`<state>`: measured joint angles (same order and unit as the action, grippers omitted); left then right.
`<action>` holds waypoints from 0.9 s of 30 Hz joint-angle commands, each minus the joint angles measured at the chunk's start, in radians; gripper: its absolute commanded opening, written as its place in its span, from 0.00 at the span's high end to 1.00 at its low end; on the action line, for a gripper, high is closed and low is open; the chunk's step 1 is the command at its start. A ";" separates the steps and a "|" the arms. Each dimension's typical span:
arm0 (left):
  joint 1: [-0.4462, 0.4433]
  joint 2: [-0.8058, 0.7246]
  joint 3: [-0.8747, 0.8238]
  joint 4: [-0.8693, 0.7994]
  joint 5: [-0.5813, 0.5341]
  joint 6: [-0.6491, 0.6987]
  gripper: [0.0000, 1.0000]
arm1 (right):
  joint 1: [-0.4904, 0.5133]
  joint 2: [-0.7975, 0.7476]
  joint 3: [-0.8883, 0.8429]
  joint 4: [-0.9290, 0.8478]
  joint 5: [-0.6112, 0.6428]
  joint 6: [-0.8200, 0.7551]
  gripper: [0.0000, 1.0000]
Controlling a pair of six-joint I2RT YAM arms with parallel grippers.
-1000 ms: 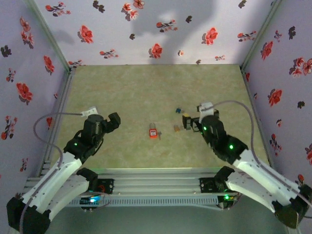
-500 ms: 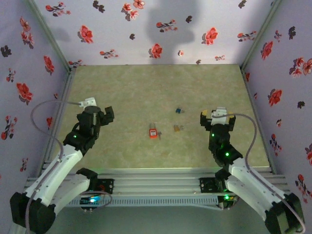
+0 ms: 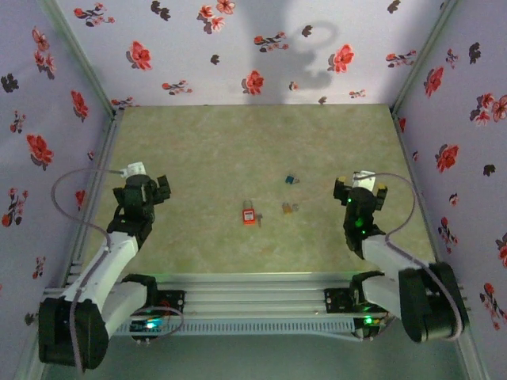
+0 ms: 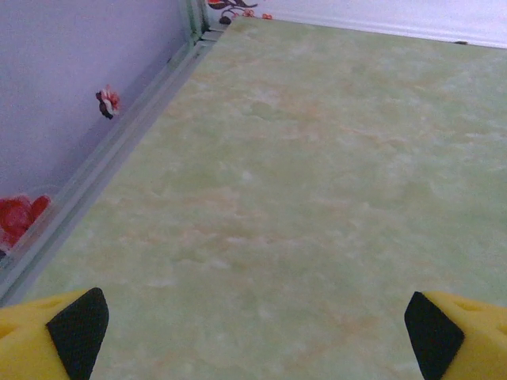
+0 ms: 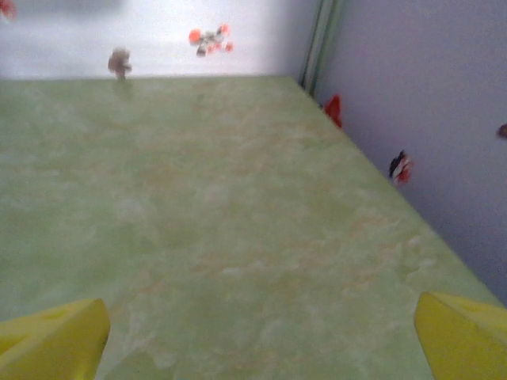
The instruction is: Lock with the key
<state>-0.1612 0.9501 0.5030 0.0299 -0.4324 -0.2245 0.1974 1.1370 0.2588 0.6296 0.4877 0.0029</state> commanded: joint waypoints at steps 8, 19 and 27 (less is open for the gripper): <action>0.097 0.171 -0.080 0.418 0.059 0.137 0.00 | -0.075 0.324 -0.047 0.493 -0.048 0.042 0.01; 0.160 0.462 -0.100 0.731 0.203 0.156 0.00 | -0.113 0.419 0.092 0.322 -0.073 0.087 0.01; 0.150 0.591 -0.115 0.863 0.236 0.184 0.00 | -0.116 0.422 0.099 0.312 -0.073 0.088 0.01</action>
<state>-0.0086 1.5295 0.4034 0.7837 -0.2192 -0.0772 0.0895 1.5688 0.3546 0.9535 0.4194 0.0643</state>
